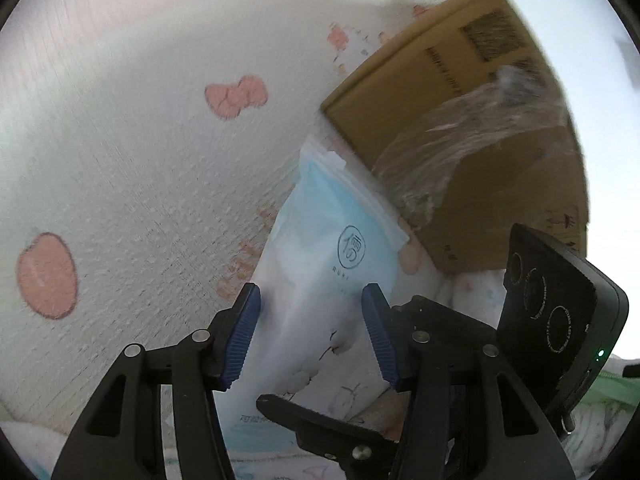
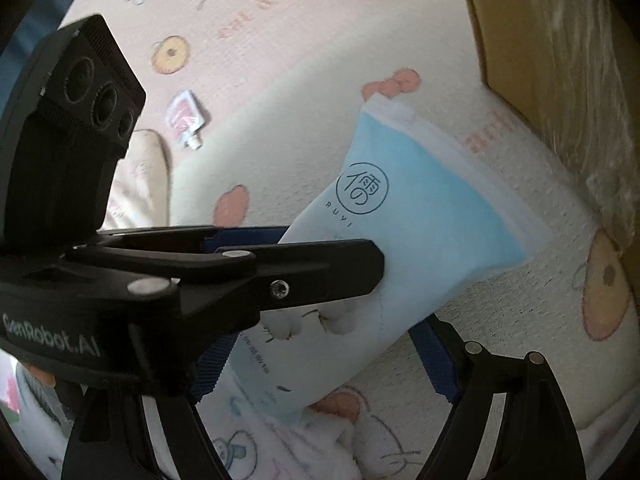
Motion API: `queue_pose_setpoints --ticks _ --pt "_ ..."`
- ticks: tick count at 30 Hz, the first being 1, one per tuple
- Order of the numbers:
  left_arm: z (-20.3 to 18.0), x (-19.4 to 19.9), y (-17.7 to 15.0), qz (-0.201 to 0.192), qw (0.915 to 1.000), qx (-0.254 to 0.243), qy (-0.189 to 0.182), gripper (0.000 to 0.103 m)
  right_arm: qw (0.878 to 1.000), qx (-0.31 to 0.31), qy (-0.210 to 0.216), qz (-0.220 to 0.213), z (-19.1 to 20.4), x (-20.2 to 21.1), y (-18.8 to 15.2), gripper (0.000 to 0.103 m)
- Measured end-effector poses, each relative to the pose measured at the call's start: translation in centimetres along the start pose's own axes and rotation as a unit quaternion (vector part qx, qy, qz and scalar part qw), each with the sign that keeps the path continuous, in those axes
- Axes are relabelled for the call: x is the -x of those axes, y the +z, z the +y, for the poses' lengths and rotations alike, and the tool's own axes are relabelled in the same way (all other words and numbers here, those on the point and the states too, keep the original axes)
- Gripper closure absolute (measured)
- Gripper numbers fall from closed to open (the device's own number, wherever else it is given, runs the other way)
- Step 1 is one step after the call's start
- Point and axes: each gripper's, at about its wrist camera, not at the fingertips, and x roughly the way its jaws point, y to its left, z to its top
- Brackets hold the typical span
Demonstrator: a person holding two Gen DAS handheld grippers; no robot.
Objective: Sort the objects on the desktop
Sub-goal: 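Carry the held wet-wipes pack with the left gripper over the cardboard box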
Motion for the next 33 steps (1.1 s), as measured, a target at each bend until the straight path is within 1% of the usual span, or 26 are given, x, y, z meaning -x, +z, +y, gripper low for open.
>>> queue_pose_setpoints --ticks 4,8,9,12,14,15,21,22,25,27,30,33 --pt "-2.4 2.7 -0.1 -0.044 0.9985 -0.031 0.012 0.046 0.999 0.045 -0.015 -0.017 2.0 1.9 -0.3 0.022" --pt "-4.5 5.2 0.2 -0.084 0.9950 -0.051 0.017 0.046 0.994 0.086 -0.034 -0.061 3.8 4.4 -0.2 0.024" --pt "-5.0 5.8 0.2 -0.093 0.9940 -0.055 0.018 0.046 0.992 0.089 -0.036 -0.076 3.9 5.3 0.3 0.026" --pt "-6.1 7.2 0.0 -0.109 0.9919 -0.064 0.015 0.046 0.990 0.091 -0.034 -0.102 3.8 7.3 1.0 0.030" --pt "-7.0 8.1 0.0 -0.121 0.9900 -0.072 0.010 0.046 0.988 0.093 -0.035 -0.118 4.0 8.6 1.2 0.031" --pt "-7.5 8.6 -0.1 -0.130 0.9886 -0.075 0.007 0.046 0.986 0.096 -0.037 -0.131 3.7 9.5 2.1 0.031" --pt "-10.5 10.5 0.0 -0.172 0.9811 -0.089 -0.002 0.048 0.974 0.121 -0.056 -0.182 4.6 13.3 2.4 0.031" --pt "-11.2 10.9 0.1 -0.181 0.9790 -0.093 -0.003 0.048 0.972 0.122 -0.056 -0.191 4.3 14.0 2.3 0.031" --pt "-12.7 12.0 0.4 -0.204 0.9744 -0.096 -0.007 0.051 0.968 0.123 -0.056 -0.213 5.2 15.0 2.7 0.031" --pt "-13.5 12.7 0.7 -0.215 0.9717 -0.098 -0.012 0.051 0.964 0.124 -0.057 -0.229 5.4 17.1 2.9 0.031" --pt "-15.3 13.7 1.6 -0.231 0.9665 -0.111 -0.018 0.052 0.959 0.123 -0.056 -0.249 4.9 20.0 2.3 0.031" --pt "-17.3 13.9 2.4 -0.246 0.9615 -0.122 -0.019 0.052 0.955 0.124 -0.057 -0.265 4.2 22.0 2.2 0.031"
